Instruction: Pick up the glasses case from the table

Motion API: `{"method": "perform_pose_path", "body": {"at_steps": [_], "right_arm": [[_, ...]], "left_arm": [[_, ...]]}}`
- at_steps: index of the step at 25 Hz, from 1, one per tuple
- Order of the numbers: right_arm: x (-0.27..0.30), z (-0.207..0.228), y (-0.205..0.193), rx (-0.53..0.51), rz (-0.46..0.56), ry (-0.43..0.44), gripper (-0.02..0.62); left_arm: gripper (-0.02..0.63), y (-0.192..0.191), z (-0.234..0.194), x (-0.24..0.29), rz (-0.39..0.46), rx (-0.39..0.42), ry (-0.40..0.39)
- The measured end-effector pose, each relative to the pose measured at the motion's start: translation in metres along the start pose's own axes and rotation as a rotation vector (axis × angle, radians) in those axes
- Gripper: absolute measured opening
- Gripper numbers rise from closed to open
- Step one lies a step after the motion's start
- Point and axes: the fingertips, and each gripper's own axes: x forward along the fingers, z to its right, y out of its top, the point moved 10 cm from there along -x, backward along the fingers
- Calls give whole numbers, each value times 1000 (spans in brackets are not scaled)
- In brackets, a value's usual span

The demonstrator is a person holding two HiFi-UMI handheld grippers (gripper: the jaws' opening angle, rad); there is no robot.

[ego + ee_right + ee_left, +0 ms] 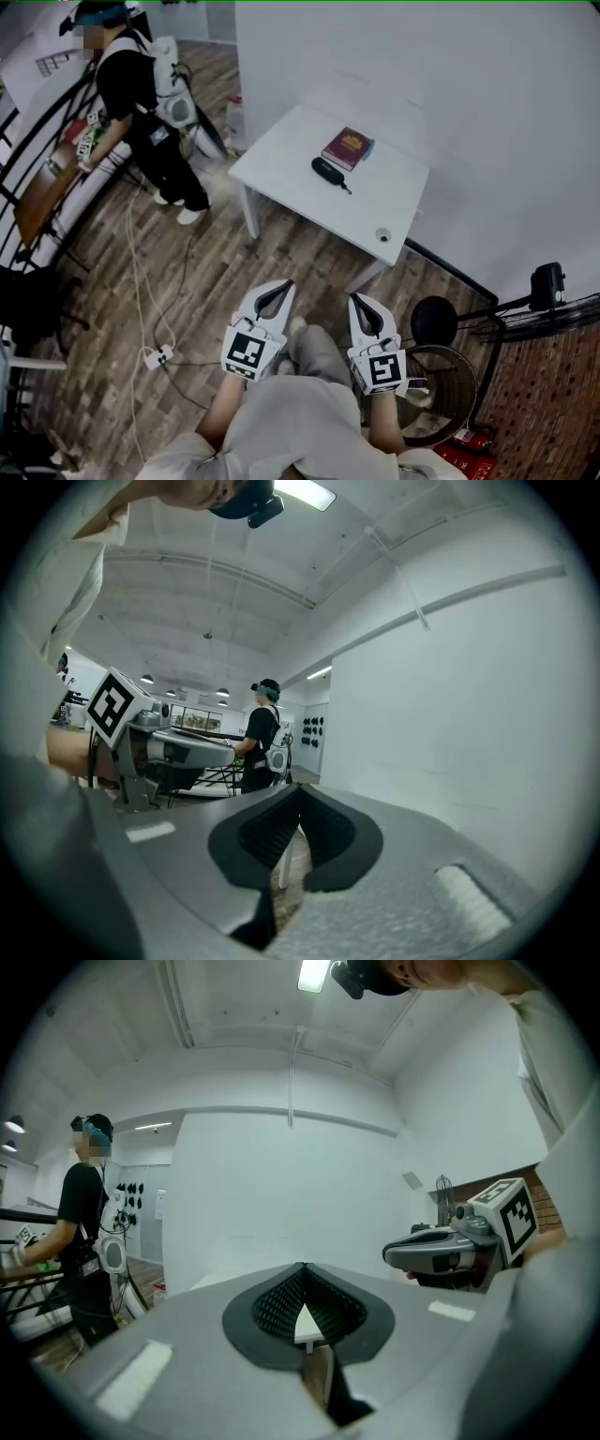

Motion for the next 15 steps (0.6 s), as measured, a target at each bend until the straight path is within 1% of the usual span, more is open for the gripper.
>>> {"method": "perform_pose_path", "body": {"at_steps": [5, 8, 10, 15], "right_arm": [[19, 15, -8, 7, -4, -6, 5], [35, 26, -9, 6, 3, 6, 5], [48, 37, -10, 3, 7, 12, 5], [85, 73, -20, 33, -2, 36, 5]], "left_arm": [[18, -10, -9, 22, -15, -5, 1], [18, -8, -18, 39, -20, 7, -2], [18, -8, -24, 53, -25, 10, 0], [18, -8, -44, 100, -47, 10, 12]]}}
